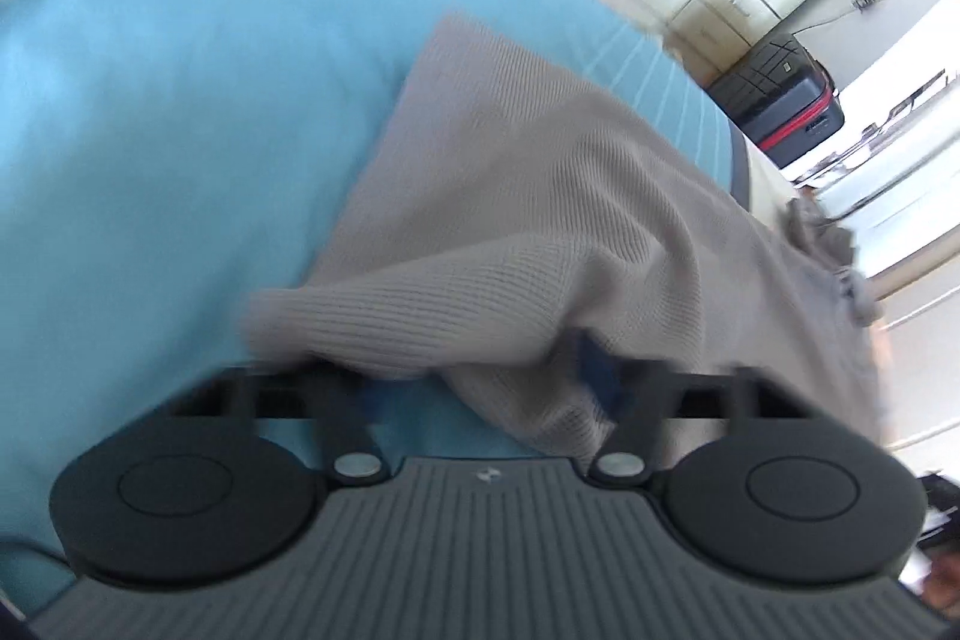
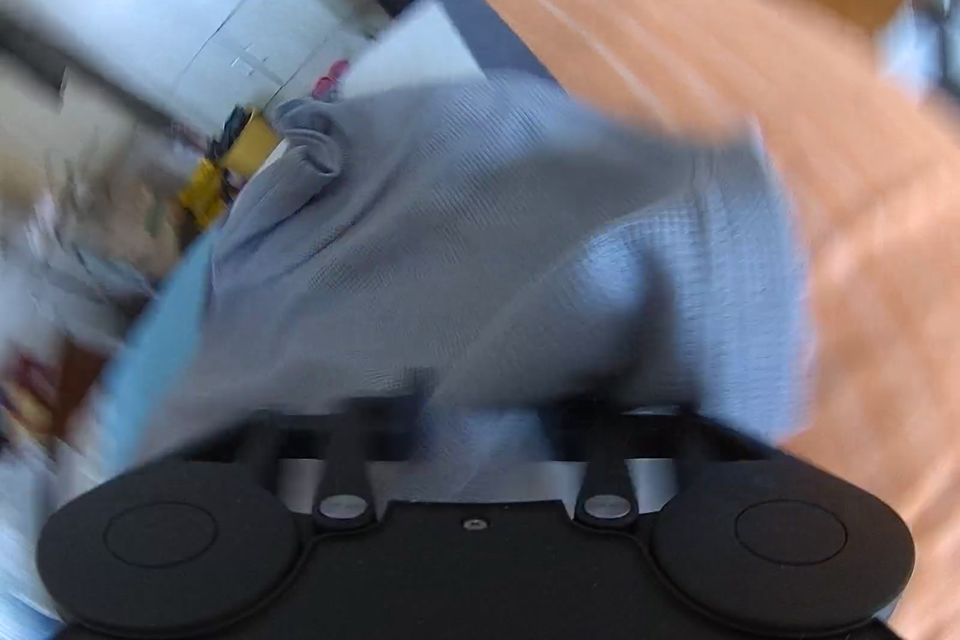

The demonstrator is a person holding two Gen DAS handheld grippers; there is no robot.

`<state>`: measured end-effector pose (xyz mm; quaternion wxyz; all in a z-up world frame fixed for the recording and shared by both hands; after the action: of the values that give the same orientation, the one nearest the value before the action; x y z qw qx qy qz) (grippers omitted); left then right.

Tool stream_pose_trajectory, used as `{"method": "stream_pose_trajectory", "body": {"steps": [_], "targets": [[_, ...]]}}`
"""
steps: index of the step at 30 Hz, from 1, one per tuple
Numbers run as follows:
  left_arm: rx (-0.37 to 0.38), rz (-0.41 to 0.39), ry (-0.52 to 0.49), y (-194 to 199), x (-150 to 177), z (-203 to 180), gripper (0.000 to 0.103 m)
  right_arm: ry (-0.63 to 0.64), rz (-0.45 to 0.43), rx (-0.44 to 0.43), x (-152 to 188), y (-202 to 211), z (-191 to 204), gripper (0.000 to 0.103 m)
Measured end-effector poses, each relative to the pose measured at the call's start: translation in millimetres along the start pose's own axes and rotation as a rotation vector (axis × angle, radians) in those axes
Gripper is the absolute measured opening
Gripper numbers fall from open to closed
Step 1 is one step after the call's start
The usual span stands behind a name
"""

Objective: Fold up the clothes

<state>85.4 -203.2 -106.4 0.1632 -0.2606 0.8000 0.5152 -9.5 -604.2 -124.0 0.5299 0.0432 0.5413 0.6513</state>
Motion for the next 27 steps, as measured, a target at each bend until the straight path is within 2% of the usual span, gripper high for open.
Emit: {"method": "stream_pose_trajectory", "body": {"steps": [2,3,4,5,7,8,11,12,13,14,15,17,19,21,22,23,24,25,27], "targets": [[0.021,-0.078,-0.051,16,-4,-13,0.010,0.148,-0.147,0.095,-3,30,20,0.008],[0.023,-0.091,-0.079,22,-4,-19,0.010,0.232,-0.230,0.104,-3,49,33,0.007],[0.021,-0.092,-0.109,28,-3,-26,0.010,0.316,-0.297,0.113,-2,65,46,0.007],[0.024,-0.067,-0.100,27,0,-25,0.011,0.357,-0.326,0.129,0,76,54,0.007],[0.035,0.009,-0.041,20,8,-18,0.019,0.292,-0.292,0.158,-1,81,47,0.008],[0.041,0.046,-0.011,16,12,-14,0.031,0.233,-0.243,0.172,-2,76,35,0.008],[0.057,0.160,0.077,6,25,-4,0.034,-0.006,-0.052,0.210,-7,47,-22,0.009],[0.047,0.169,0.080,5,23,-3,0.041,-0.089,0.006,0.213,-8,35,-41,0.009],[0.021,0.147,0.069,8,18,-4,0.049,-0.155,0.042,0.212,-7,28,-55,0.011],[-0.015,0.111,0.064,11,14,-2,0.062,-0.201,0.059,0.213,-8,23,-64,0.014],[-0.041,0.080,0.076,13,11,2,0.062,-0.223,0.066,0.219,-11,19,-68,0.018],[-0.026,0.060,0.157,12,8,12,0.062,-0.255,0.049,0.218,-18,22,-74,0.029],[-0.002,0.045,0.217,12,6,20,0.062,-0.292,0.029,0.179,-20,29,-80,0.036],[0.002,0.014,0.228,11,6,22,0.062,-0.336,0.030,0.125,-18,33,-89,0.044],[0.001,-0.003,0.214,9,5,21,0.060,-0.372,0.030,0.095,-17,33,-94,0.048],[0.002,-0.021,0.196,8,5,20,0.052,-0.416,0.030,0.062,-14,32,-99,0.051],[0.008,-0.039,0.175,5,1,18,0.016,-0.448,0.033,0.035,-11,28,-104,0.055],[0.013,-0.055,0.148,3,-3,14,0.005,-0.472,0.036,0.013,-10,22,-107,0.058],[0.010,-0.130,0.058,13,-10,0,0.005,-0.458,0.070,-0.003,-15,2,-113,0.059]]}}
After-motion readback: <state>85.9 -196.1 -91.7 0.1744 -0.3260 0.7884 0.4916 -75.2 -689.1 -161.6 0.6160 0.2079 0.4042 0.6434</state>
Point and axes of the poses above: each gripper's, at about its wrist camera, not at the fingertips, and y roughly against the way its jaws point, z to its left, x to its underside, the point moved 4 cm from there along -y, roughly the way its jaws point, and after that the axes turned 1 degree about z, right-handed, at the moved point
